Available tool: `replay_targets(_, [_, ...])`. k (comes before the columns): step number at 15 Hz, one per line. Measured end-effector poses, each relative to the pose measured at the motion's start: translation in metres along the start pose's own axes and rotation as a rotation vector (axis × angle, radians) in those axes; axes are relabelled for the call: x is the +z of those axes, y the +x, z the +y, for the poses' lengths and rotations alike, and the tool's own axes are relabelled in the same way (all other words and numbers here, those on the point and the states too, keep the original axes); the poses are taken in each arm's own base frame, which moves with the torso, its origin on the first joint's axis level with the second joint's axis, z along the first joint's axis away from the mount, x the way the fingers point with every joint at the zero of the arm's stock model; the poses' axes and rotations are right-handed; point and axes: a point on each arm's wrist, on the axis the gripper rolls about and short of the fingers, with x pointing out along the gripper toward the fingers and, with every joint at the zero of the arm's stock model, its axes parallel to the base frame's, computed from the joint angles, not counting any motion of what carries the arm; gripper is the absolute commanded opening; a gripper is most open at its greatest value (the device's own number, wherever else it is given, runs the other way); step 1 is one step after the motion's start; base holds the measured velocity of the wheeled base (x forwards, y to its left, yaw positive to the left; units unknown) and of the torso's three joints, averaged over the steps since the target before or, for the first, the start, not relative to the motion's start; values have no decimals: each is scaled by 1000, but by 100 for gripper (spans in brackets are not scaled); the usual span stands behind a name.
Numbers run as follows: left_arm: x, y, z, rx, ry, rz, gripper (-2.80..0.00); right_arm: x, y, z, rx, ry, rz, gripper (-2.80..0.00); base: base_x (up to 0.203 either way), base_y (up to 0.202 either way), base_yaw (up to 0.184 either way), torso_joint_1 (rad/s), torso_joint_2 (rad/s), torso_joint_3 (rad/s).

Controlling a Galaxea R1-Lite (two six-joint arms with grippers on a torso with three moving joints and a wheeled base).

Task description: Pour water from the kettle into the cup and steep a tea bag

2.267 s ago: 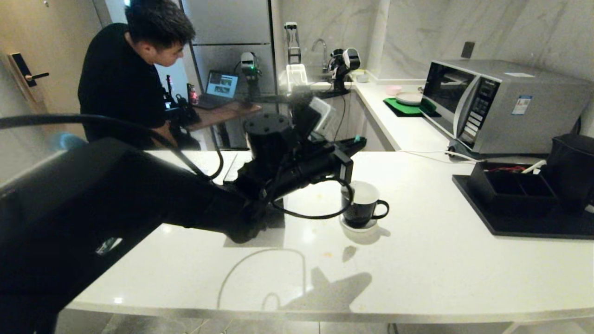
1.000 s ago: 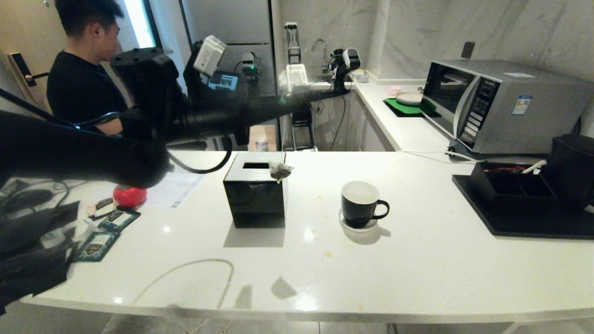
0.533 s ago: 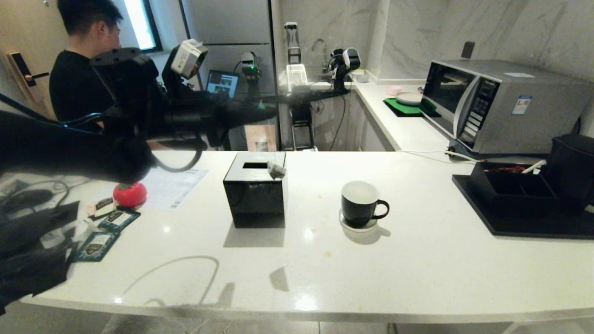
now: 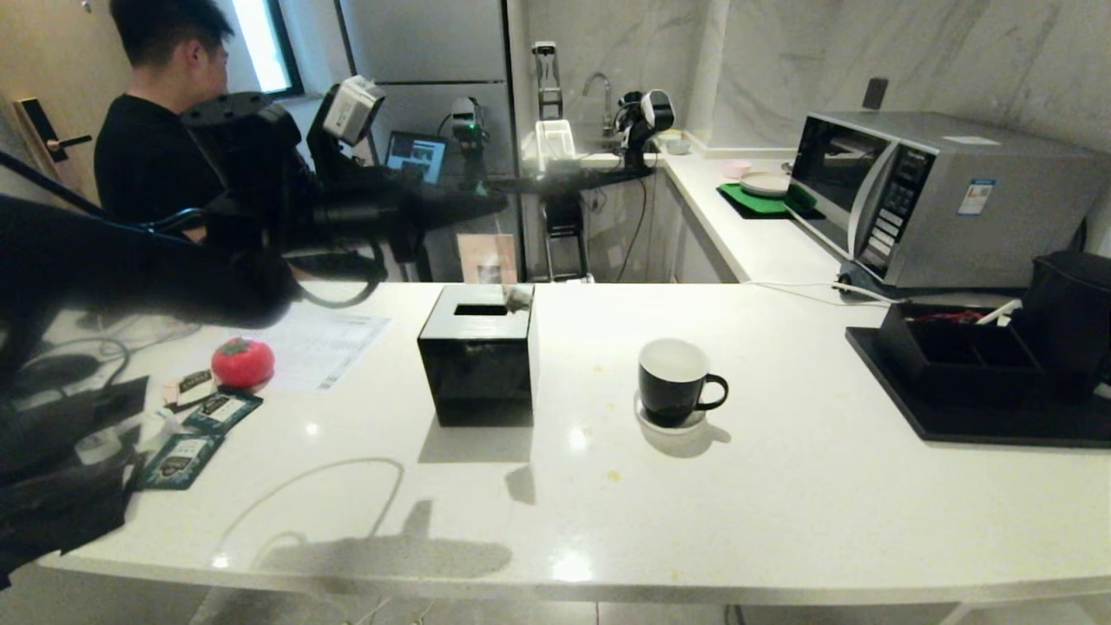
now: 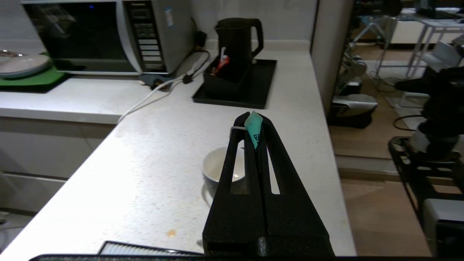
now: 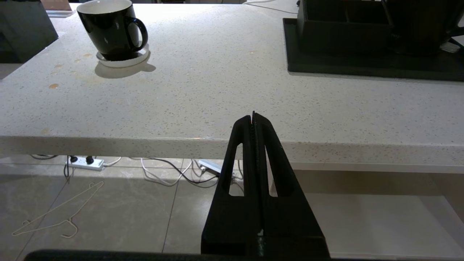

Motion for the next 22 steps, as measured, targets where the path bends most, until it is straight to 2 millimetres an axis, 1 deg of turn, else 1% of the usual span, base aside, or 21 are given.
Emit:
replay_targets(5, [-3,-9,21,39,25,-6,-280,0,0,0,0,0,0,-280,0,0,0,0,0,0])
replay_targets(7, [-8,-12,28,72,23,-9,-280,0,0,0,0,1,0,-280,0,0,0,0,0,0])
replay_targets(12, [-22,-20,39,114,14,-5,-280,0,0,0,0,0,0,-280,0,0,0,0,0,0])
replay_targets(16, [-30,-21,47,192,6,-18,-280,0,0,0,0,0,0,-280,0,0,0,0,0,0])
replay_targets(22, [-41,-25,53,247,-14,-19,-280,0,0,0,-1,0,0,-280,0,0,0,0,0,0])
